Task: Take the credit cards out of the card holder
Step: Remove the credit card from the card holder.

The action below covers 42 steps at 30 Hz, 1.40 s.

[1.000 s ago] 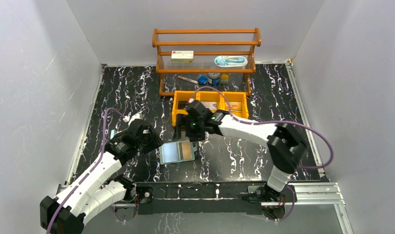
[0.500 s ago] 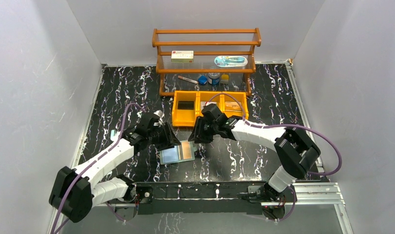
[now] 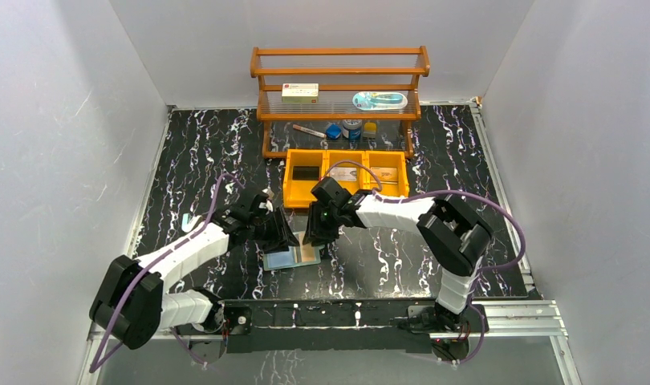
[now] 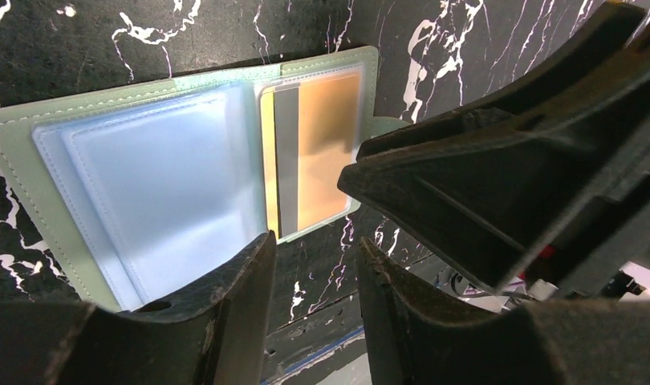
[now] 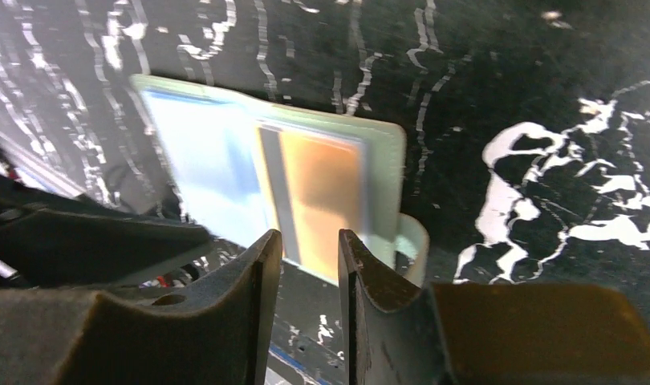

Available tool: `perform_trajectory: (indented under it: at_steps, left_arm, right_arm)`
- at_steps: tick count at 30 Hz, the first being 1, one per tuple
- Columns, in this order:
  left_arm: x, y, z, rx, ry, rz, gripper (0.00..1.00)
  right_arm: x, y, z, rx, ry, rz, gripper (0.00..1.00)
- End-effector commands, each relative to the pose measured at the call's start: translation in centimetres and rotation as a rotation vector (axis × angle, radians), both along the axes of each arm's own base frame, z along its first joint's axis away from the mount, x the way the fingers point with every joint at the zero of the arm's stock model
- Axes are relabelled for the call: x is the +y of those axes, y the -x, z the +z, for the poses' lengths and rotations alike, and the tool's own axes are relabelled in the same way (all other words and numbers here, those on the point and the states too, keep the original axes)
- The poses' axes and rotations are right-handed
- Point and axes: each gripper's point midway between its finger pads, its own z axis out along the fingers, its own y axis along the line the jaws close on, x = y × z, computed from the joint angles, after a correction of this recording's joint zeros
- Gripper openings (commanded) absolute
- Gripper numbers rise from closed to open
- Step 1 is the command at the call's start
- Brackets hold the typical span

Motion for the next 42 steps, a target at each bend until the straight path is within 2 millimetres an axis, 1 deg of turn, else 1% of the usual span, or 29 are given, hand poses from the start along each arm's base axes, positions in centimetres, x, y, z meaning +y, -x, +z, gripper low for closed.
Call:
perform_trajectory:
  at_steps: [1,2,4,7,9,12,17,19,21,26,28,30,35,38,39,40,42]
  left_arm:
    - [-0.3,0.8,-0.7,0.039,0.011,-0.038,0.41]
    - [-0.4,0.8,-0.9,0.045,0.015,-0.045,0.4]
    - [-0.8,0.6,-1.2,0.055,0.018,-0.057,0.39]
    - [-1.1,0.1,-1.2,0.061,0.011,-0.071,0.38]
    - [-0.4,-0.2,-1.8,0.067,-0.041,-0.051,0.37]
    - [0.8,0.2,-2.9,0.105,-0.122,-0.03,0.34]
    - [1.4,0.9,-4.2,0.122,-0.132,-0.018,0.33]
    - [1.2,1.3,-4.9,0.146,-0.122,-0.027,0.3]
    - [0.6,1.4,-5.0,0.136,-0.079,-0.035,0.27]
    - [-0.4,1.5,-5.4,0.138,-0.013,-0.046,0.25]
    - [-0.3,1.9,-5.9,0.163,-0.021,-0.043,0.21]
    - [0.0,2.1,-6.2,0.176,-0.034,-0.032,0.15]
    - [0.4,2.4,-6.0,0.157,-0.027,-0.013,0.09]
    - [0.4,2.2,-5.8,0.143,-0.028,-0.015,0.0]
    - [0.3,2.1,-5.7,0.141,-0.025,-0.017,0.0]
    - [0.1,1.8,-5.0,0.114,-0.012,-0.02,0.0]
    - [0.0,1.4,-4.5,0.096,-0.009,-0.019,0.0]
  right_arm:
    - [-0.7,0.5,-1.3,0.029,0.055,0.013,0.39]
    - [-1.0,0.6,-1.9,0.037,0.073,0.012,0.39]
    - [-1.8,0.8,-3.0,0.059,0.13,-0.004,0.34]
    - [-2.8,0.8,-3.4,0.056,0.182,-0.027,0.31]
    - [-3.3,0.7,-3.6,0.053,0.199,-0.041,0.31]
    - [-3.4,1.0,-3.8,0.065,0.202,-0.042,0.31]
    - [-3.4,1.3,-4.4,0.088,0.209,-0.048,0.29]
    - [-3.4,1.3,-4.4,0.091,0.206,-0.048,0.29]
    - [-3.4,1.4,-4.4,0.093,0.202,-0.048,0.29]
    - [-3.3,1.5,-4.4,0.101,0.194,-0.047,0.29]
    - [-3.2,1.6,-4.5,0.105,0.19,-0.045,0.29]
    - [-3.2,1.6,-4.5,0.108,0.19,-0.047,0.29]
    - [-3.0,1.7,-4.5,0.114,0.178,-0.047,0.29]
    - [-2.9,1.8,-4.4,0.118,0.17,-0.045,0.29]
    - [-2.8,1.8,-4.4,0.118,0.168,-0.046,0.29]
    - [-2.8,1.8,-4.3,0.118,0.166,-0.048,0.29]
    - [-2.9,1.7,-4.2,0.114,0.165,-0.052,0.29]
